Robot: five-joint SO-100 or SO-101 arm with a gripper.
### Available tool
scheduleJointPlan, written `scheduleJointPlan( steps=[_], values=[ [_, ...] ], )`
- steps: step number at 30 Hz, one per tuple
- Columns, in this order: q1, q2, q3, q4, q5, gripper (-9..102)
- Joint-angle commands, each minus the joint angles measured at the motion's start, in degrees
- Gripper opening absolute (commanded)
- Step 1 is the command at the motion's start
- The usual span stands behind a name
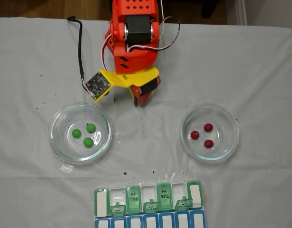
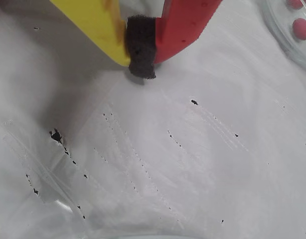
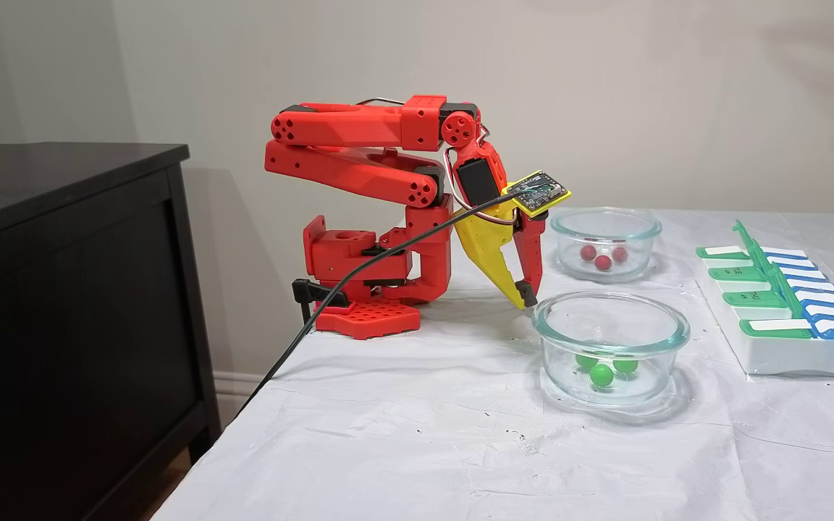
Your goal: Sort medicines into box.
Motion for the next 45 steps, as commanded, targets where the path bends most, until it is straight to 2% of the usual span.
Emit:
scheduleJointPlan(
  steps=[1,17,31,38,41,45],
  values=[
    [-0.2,0.4,-2.8,0.5,-0.5,0],
    [-0.2,0.4,-2.9,0.5,2.0,0],
    [0.9,0.4,-2.9,0.4,0.0,0],
    [2.3,0.4,-6.4,-6.5,-0.7,0],
    [3.9,0.4,-11.5,-2.5,-7.3,0],
    [2.2,0.4,-14.3,-2.2,-12.8,0]
  ],
)
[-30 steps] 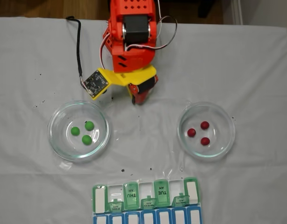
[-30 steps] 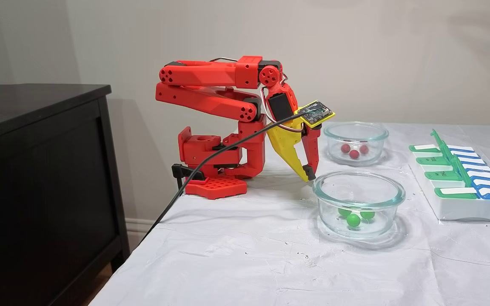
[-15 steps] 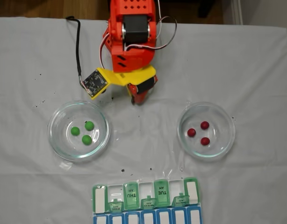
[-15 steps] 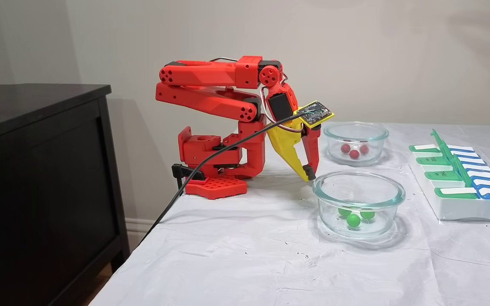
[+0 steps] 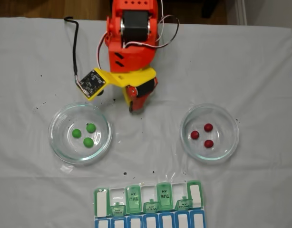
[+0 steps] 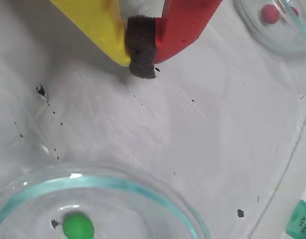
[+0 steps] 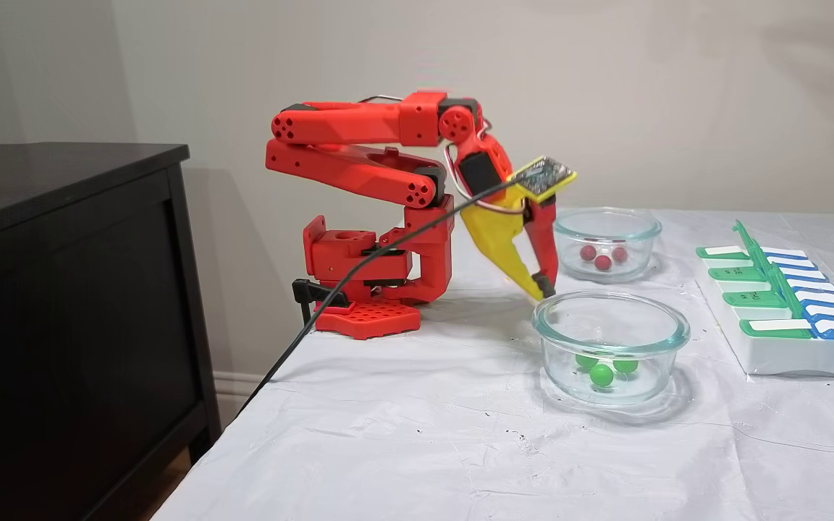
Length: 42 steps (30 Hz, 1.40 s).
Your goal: Sort medicines into box.
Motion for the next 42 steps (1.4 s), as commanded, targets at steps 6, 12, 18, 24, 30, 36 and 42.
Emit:
scheduleJointPlan(
  steps=[6,12,18,24,30,36,42],
  values=[
    [-10.7,-0.2,-16.3,1.5,-5.9,0],
    [-22.8,-17.4,-40.7,11.8,-5.3,0],
    [-27.4,-40.1,-64.5,21.0,-9.7,0],
    [-30.1,-45.8,-69.7,25.8,-13.4,0],
    [-33.6,-49.8,-71.2,26.9,-13.2,0],
    [-36.8,-47.2,-69.6,27.1,-10.5,0],
    [-40.7,-44.6,-67.3,28.1,-5.8,0]
  ],
)
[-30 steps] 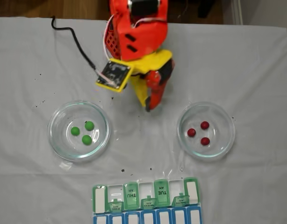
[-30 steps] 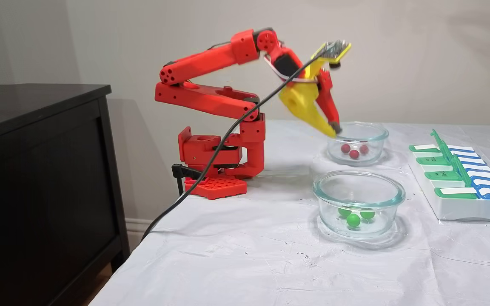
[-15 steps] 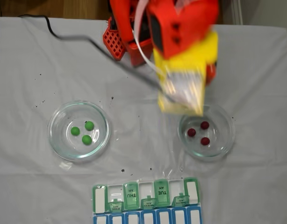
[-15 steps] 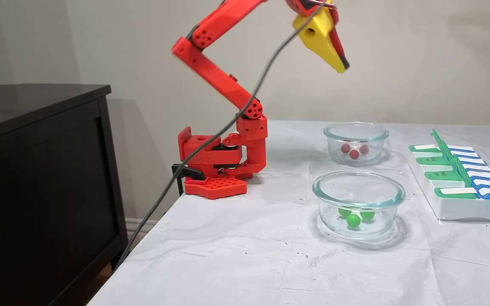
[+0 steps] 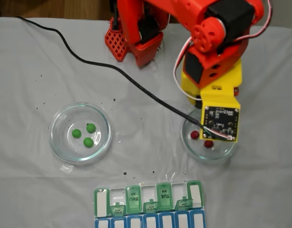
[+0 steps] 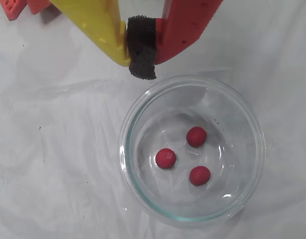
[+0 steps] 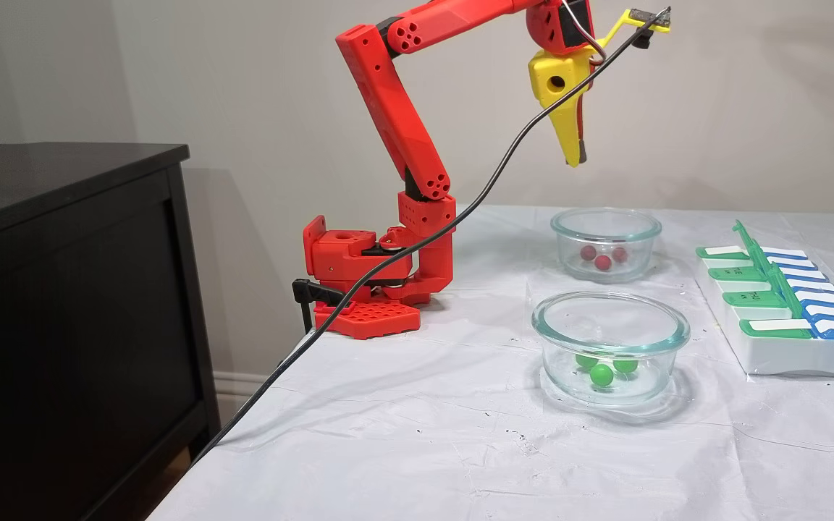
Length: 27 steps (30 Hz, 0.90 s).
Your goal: Sort medicines into box.
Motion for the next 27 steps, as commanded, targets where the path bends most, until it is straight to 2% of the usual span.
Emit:
scheduleJointPlan(
  steps=[1,3,10,21,27],
  values=[
    [-3.4,7.0,1.5,-1.1,3.6,0],
    [-4.3,9.1,3.4,-2.5,6.2,0],
    [-2.6,1.1,4.0,-7.7,9.8,0],
    [1.3,-11.5,1.0,-15.6,2.9,3],
    [0.1,-6.0,4.5,-16.3,1.3,11]
  ],
)
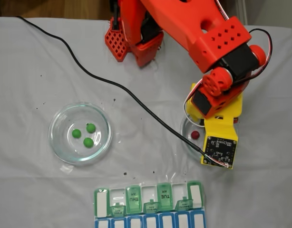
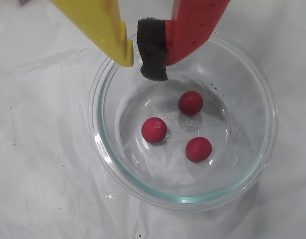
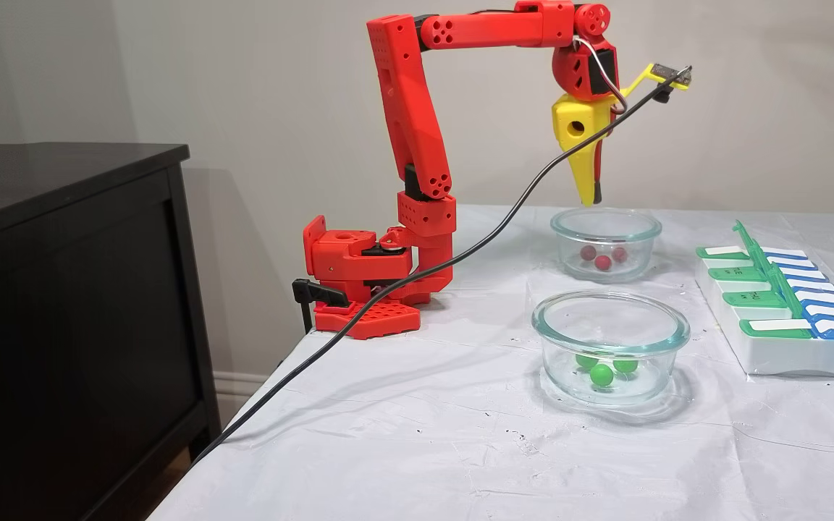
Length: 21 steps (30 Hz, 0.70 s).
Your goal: Sort medicines into box.
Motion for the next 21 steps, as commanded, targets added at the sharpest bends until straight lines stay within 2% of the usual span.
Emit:
scheduleJointPlan(
  steps=[1,21],
  values=[
    [-1.4,6.5,0.2,-2.6,-1.1,11],
    [-5.8,-1.5,-0.4,-4.8,7.1,16]
  ],
)
